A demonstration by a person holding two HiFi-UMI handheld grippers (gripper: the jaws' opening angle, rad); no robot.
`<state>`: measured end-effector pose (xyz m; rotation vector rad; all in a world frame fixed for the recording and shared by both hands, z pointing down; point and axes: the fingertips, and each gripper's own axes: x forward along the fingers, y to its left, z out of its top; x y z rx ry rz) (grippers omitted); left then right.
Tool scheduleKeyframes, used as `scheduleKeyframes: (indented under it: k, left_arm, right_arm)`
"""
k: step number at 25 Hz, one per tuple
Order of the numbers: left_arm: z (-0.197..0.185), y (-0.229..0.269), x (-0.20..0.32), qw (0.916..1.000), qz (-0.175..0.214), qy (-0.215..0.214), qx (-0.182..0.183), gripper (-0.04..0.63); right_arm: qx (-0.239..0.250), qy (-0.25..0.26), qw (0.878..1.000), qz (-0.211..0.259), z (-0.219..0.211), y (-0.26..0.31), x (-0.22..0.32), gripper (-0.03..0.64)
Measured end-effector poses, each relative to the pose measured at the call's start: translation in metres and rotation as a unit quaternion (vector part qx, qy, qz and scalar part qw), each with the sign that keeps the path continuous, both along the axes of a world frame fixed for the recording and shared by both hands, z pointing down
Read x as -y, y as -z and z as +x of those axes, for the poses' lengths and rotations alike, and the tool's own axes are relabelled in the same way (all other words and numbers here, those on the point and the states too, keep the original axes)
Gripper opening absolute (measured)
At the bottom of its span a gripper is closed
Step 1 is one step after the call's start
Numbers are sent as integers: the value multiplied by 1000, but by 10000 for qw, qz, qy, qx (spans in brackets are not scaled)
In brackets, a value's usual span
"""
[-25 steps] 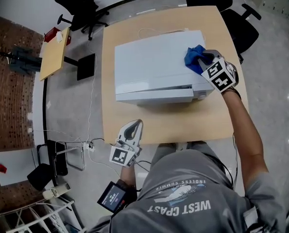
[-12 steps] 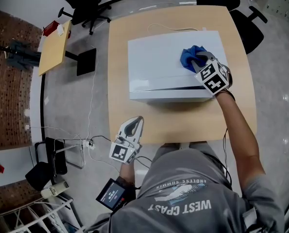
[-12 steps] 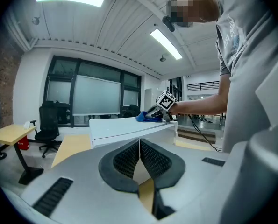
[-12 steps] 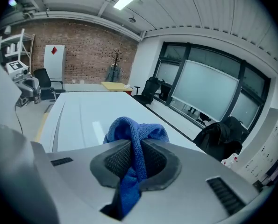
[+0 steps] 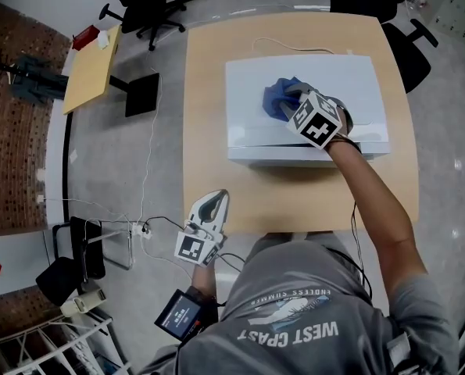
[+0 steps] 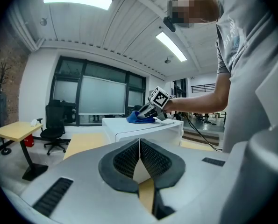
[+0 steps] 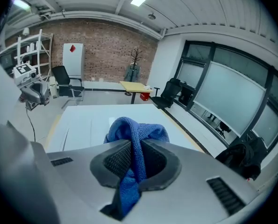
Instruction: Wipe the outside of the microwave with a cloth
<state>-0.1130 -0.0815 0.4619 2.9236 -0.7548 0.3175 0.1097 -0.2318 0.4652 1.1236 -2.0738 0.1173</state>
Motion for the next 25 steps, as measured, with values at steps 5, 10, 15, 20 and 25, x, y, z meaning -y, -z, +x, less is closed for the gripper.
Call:
scheduleKeyframes:
  k: [5,10,15,20,25]
  left_arm:
    - [-17,-5,5,10000,-64,66,-10,23]
    - [-29,-11,9,9999,-141,88,14,23]
    - [-32,-9,14,9999,-110,69,2,23]
    - [-32,-7,15,9999,-105,50,8,23]
    - [-29,-8,13,9999,-116,32,28,23]
  right_arm:
    - [-87,377,9993,4,-46,1,26,51]
    - [-173,699,9974,-17,-89,-1,54,51]
    - [-292,768,9966,-71,-90,-3,78,51]
    - [-395,354,9986,-82,-36,-3,94,51]
    - [-427,-374,9983,-95,41,-4,95,51]
